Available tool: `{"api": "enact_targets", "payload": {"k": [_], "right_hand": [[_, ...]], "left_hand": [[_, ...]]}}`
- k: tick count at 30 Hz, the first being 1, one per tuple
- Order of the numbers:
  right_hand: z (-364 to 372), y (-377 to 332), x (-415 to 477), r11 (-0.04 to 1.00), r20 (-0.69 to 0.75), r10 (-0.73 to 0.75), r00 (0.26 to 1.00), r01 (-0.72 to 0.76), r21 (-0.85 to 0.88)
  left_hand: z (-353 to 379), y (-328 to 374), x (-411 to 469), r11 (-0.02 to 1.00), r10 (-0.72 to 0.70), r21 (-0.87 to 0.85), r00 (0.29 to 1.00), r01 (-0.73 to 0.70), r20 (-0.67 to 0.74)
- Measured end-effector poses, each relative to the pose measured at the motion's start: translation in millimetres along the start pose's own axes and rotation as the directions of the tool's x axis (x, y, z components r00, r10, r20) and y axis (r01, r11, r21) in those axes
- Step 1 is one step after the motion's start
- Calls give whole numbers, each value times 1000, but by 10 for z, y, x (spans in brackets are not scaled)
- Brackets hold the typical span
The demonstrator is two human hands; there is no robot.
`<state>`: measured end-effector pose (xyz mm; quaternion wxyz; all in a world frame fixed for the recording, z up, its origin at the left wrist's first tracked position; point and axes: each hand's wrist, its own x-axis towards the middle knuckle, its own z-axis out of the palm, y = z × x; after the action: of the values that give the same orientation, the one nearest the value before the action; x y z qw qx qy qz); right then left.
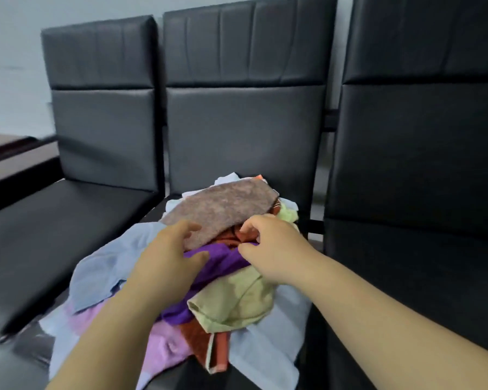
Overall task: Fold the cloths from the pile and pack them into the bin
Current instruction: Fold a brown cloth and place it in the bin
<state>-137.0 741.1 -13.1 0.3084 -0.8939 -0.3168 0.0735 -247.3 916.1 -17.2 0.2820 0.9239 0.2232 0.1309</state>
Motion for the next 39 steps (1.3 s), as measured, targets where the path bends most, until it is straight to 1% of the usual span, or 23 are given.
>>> {"api": "enact_targets", "payload": {"k": [2, 5, 7, 9, 12, 15, 18, 20, 22, 24, 27, 29, 31, 32, 33, 34, 35, 36, 38, 39], "right_hand": [[184, -73, 322, 998, -36, -47, 998, 46, -36], [391, -133, 712, 984, -14, -73, 997, 69, -164], [458, -111, 848, 961, -20, -70, 997, 62, -269], [488, -76, 908, 945, -56, -90, 994, 67, -319], [470, -23, 907, 943, -78, -101, 992, 71, -324], [455, 20, 868, 938, -30, -97, 995, 81, -337], [438, 5, 855, 932, -66, -79, 995, 50, -358], [406, -55, 853, 936, -61, -53, 997, 28, -350], [330, -136, 843, 968, -84, -21, 996, 0, -251], [225, -202, 824, 990, -149, -10, 989, -11, -143], [42, -273, 747, 999, -245, 32, 969, -25, 32], [-76, -297, 665, 976, -225, 77, 971, -27, 216], [-199, -342, 555, 909, -165, 106, 981, -29, 416], [-247, -358, 500, 857, -123, 104, 987, -26, 515], [-296, -375, 437, 786, -73, 98, 992, -32, 618], [-343, -368, 384, 702, -17, 94, 995, -54, 710], [-399, -364, 317, 630, 30, 96, 995, -84, 772], [-454, -346, 248, 584, 56, 102, 993, -106, 805], [-569, -254, 124, 541, 64, 153, 986, -138, 830], [-627, -197, 56, 534, 65, 185, 981, -156, 831]], "left_hand": [[14, -164, 112, 999, -37, 8, 999, 37, -37], [70, -309, 232, 996, -85, -7, 993, 84, -85], [128, -317, 268, 996, -76, -46, 996, 73, -54], [173, -307, 303, 997, -48, -54, 998, 46, -27], [200, -254, 321, 1000, -27, -14, 999, 27, -30], [218, -176, 291, 1000, -7, 14, 1000, 7, -10], [213, -152, 270, 1000, -28, 9, 999, 28, -17], [194, -155, 243, 999, -53, -10, 998, 53, -25], [183, -139, 197, 999, -34, -12, 999, 34, -33], [180, -116, 161, 999, -11, -36, 999, 9, -47], [191, -110, 167, 988, 5, -152, 996, -20, -94], [199, -93, 177, 972, 6, -233, 993, -32, -114], [172, 11, 135, 944, 39, -322, 991, -80, -132], [156, 74, 122, 918, 73, -378, 987, -123, -143], [153, 125, 117, 891, 120, -418, 979, -179, -164], [160, 153, 132, 878, 161, -421, 968, -229, -190], [173, 189, 136, 870, 177, -428, 965, -245, -193], [197, 207, 139, 855, 151, -472, 974, -213, -167], [226, 312, 79, 750, 95, -648, 991, -134, -95], [227, 383, 35, 695, 88, -710, 994, -110, -68]]}}
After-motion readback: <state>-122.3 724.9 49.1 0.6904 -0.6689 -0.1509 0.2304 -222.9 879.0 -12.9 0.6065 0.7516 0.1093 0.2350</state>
